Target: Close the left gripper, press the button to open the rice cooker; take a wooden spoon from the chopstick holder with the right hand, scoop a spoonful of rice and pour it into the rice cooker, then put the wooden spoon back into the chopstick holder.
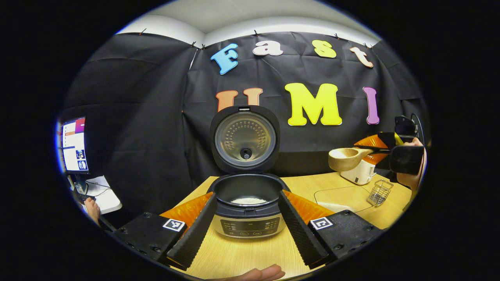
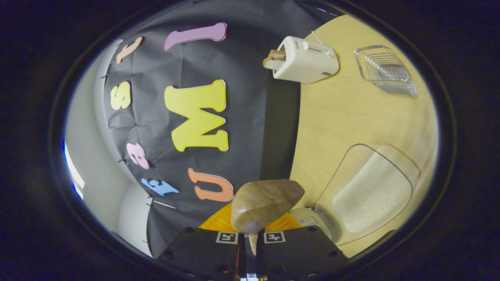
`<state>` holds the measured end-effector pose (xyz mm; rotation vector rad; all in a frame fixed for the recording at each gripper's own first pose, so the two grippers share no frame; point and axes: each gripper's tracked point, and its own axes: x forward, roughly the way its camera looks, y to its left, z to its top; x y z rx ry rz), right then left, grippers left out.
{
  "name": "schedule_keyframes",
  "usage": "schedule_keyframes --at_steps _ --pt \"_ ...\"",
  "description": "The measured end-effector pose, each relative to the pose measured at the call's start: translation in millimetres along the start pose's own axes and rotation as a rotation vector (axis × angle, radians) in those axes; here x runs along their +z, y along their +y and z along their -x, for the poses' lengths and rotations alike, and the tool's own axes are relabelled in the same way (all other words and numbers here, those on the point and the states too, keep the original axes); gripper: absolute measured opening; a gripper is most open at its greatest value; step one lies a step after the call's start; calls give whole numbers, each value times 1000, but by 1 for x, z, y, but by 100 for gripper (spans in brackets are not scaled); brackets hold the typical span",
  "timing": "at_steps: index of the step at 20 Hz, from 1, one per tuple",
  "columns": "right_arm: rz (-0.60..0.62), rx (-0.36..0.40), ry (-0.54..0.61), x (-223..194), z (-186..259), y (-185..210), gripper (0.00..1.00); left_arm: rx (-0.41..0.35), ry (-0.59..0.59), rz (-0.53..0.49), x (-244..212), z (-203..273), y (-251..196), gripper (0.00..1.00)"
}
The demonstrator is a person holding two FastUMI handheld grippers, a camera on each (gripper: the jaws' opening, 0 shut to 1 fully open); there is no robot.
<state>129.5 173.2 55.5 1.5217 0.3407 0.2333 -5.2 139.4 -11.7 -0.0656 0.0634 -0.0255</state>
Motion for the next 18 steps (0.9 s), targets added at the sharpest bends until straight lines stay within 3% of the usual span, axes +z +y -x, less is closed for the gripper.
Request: schedule_keyframes --at_steps 9,18 --pt "63 -35 155 -99 -62 -1 9 40 20 16 -5 1 33 100" --pt "491 -159 170 -166 -130 -8 9 59 37 39 -11 -1 44 100"
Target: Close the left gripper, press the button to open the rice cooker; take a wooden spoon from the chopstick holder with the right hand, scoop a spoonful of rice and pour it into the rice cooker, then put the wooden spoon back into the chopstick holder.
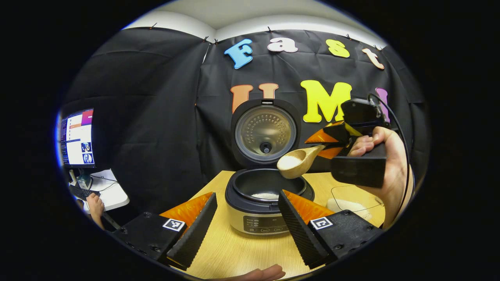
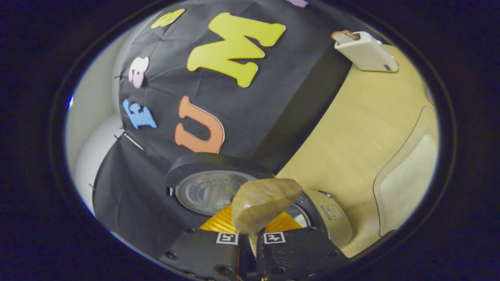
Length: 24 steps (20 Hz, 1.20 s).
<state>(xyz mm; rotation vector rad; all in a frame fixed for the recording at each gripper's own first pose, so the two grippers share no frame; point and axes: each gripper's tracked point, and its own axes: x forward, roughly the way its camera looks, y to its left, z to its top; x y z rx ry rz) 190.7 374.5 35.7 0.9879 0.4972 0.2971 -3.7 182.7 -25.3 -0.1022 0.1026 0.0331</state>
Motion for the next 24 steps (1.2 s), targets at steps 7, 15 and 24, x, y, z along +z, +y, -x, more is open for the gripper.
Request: schedule_keyframes --at_steps 7,15,24 --pt "421 -86 -36 -13 -18 13 9 -4 -15 -9 5 4 -4 100" --pt "947 -184 -96 -26 -27 30 9 -10 -17 -14 4 4 -6 100" --pt "1329 -224 -169 -39 -27 50 9 33 24 -40 -8 0 9 97"
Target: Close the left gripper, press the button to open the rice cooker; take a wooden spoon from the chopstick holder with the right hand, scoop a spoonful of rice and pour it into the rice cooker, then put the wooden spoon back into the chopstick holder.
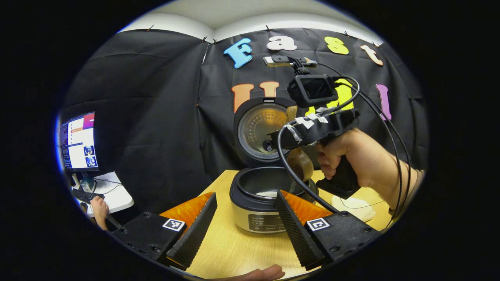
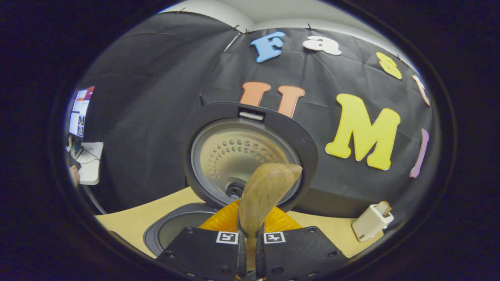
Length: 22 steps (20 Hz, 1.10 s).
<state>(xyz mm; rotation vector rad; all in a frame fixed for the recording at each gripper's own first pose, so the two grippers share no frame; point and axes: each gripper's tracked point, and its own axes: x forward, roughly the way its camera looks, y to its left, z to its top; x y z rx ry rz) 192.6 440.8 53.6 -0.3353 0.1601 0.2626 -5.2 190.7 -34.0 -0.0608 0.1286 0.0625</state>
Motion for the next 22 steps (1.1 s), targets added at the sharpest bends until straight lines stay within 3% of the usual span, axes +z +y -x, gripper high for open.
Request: schedule_keyframes --at_steps 3,6,10,17,18,22 --pt "64 -26 -36 10 6 -4 9 4 -1 -4 1 0 1 97" --pt "37 -14 -38 15 10 -9 9 7 -8 -3 3 0 -1 97" --pt "1 -59 -80 34 34 -56 9 -25 -21 8 9 0 -15 97" --pt "-73 -231 -112 31 96 -202 9 -33 -40 9 15 4 -33 98" --pt "-89 -283 -104 17 109 -244 8 -39 -36 7 15 4 -37 97" --pt "-138 -394 -61 -28 128 -327 9 -44 -41 -5 16 4 -45 97"
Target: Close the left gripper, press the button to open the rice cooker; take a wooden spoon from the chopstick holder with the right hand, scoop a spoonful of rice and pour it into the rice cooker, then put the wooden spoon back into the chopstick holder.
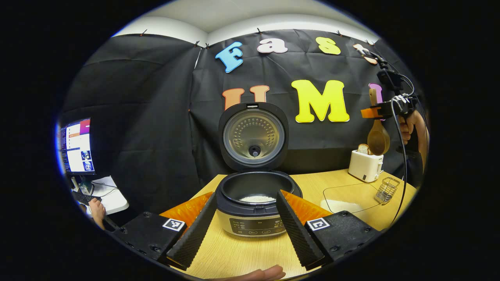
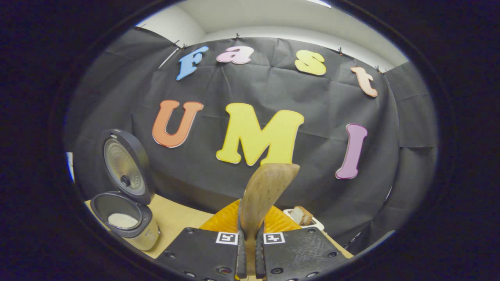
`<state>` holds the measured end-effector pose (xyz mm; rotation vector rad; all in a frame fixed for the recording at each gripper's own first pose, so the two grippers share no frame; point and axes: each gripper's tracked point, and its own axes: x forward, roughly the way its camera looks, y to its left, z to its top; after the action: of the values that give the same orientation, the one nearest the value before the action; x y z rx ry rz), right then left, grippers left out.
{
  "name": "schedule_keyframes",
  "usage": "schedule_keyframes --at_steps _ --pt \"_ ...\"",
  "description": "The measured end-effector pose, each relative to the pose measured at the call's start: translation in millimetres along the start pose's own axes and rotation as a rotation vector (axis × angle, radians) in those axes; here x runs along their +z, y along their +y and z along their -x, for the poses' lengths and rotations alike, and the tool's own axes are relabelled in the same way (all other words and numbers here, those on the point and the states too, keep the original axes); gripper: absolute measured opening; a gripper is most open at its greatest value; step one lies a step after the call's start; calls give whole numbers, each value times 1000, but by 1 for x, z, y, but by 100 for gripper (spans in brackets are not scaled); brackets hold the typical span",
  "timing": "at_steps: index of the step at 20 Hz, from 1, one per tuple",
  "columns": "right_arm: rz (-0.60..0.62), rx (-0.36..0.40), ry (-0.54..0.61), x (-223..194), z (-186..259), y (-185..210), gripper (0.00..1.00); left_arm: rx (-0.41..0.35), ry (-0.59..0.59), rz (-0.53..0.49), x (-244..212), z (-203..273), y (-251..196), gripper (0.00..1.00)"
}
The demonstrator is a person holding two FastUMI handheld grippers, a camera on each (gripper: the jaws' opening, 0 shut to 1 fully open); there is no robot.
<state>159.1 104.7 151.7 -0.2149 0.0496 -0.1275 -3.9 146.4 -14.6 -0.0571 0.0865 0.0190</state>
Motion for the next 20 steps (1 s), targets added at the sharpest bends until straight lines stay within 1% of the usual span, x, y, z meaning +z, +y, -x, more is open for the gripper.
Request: schedule_keyframes --at_steps 1,5,6,7,8,10,11,12,15,17,18,19,20 --pt "-2 -17 10 -8 -3 -13 8 -1 1 -1 0 -1 -1 97" --pt "-43 -118 80 -59 -10 -96 8 -4 3 -18 -1 -2 -7 97" --pt "-50 -134 99 -72 -10 -111 9 -3 4 -24 -1 -2 -9 97" --pt "-68 -139 135 -91 -2 -114 9 4 3 -42 0 -2 -10 97" --pt "-77 -142 151 -101 -4 -121 9 5 4 -54 -1 -2 -12 97" --pt "-106 -150 197 -132 -7 -136 9 -14 5 -61 -3 -3 -21 97" --pt "-107 -146 208 -140 -8 -137 9 -18 6 -61 -3 -4 -22 99" --pt "-121 -132 243 -159 -13 -136 9 -19 1 -61 -2 -2 -22 100" --pt "-144 -114 304 -190 -22 -133 10 -22 0 -60 -1 -2 -24 99" --pt "-163 -117 351 -209 -28 -136 10 -21 1 -60 -2 -2 -21 99" --pt "-167 -115 365 -217 -30 -136 10 -19 2 -60 -2 -2 -21 95" --pt "-173 -117 378 -228 -36 -148 11 -18 2 -60 -2 -2 -21 99" --pt "-187 -118 399 -239 -39 -150 11 -16 2 -61 -2 -3 -20 95"
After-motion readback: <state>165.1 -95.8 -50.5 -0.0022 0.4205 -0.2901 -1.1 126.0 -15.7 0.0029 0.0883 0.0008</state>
